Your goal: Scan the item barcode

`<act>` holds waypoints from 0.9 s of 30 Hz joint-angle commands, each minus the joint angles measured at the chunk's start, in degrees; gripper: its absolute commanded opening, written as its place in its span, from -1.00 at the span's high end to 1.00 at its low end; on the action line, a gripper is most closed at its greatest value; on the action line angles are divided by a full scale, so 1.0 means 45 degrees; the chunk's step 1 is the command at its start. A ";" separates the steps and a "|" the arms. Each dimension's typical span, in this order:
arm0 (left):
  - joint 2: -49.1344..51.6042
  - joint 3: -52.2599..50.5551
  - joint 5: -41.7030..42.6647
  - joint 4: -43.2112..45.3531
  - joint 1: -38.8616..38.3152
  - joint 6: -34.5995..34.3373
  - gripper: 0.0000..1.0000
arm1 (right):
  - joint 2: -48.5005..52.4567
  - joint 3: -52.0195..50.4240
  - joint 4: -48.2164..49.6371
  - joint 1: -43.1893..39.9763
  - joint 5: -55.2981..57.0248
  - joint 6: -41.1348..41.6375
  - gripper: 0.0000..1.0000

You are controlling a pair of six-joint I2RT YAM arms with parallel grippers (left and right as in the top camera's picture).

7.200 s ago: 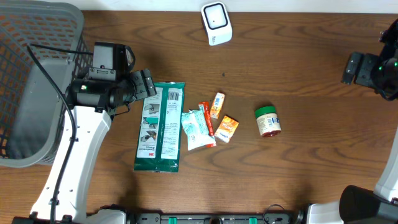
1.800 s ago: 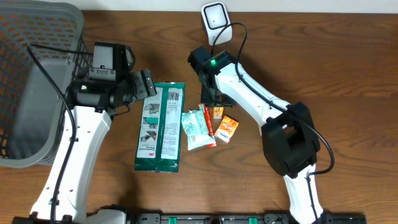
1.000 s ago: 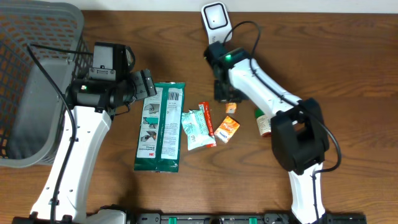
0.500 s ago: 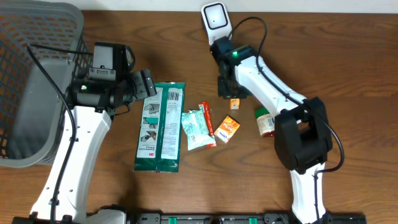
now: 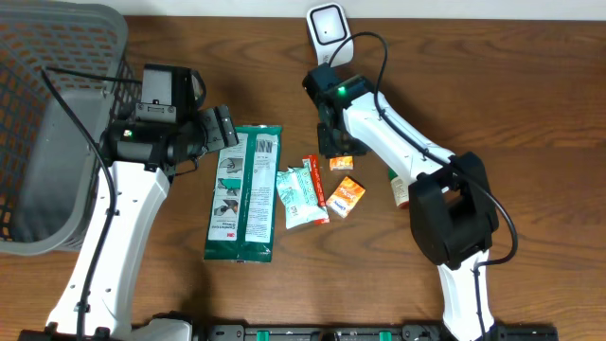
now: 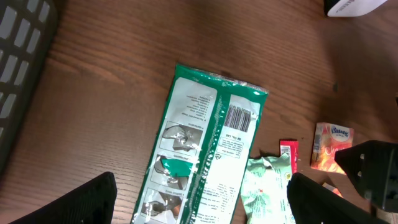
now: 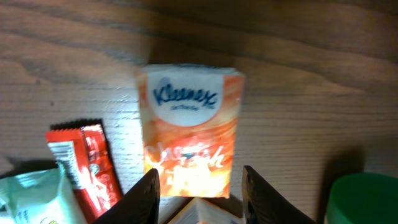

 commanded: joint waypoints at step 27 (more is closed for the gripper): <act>0.0063 0.0010 -0.0073 -0.0034 0.0039 0.0117 -0.76 | -0.2419 -0.3774 0.3036 -0.3517 -0.6407 -0.1836 0.38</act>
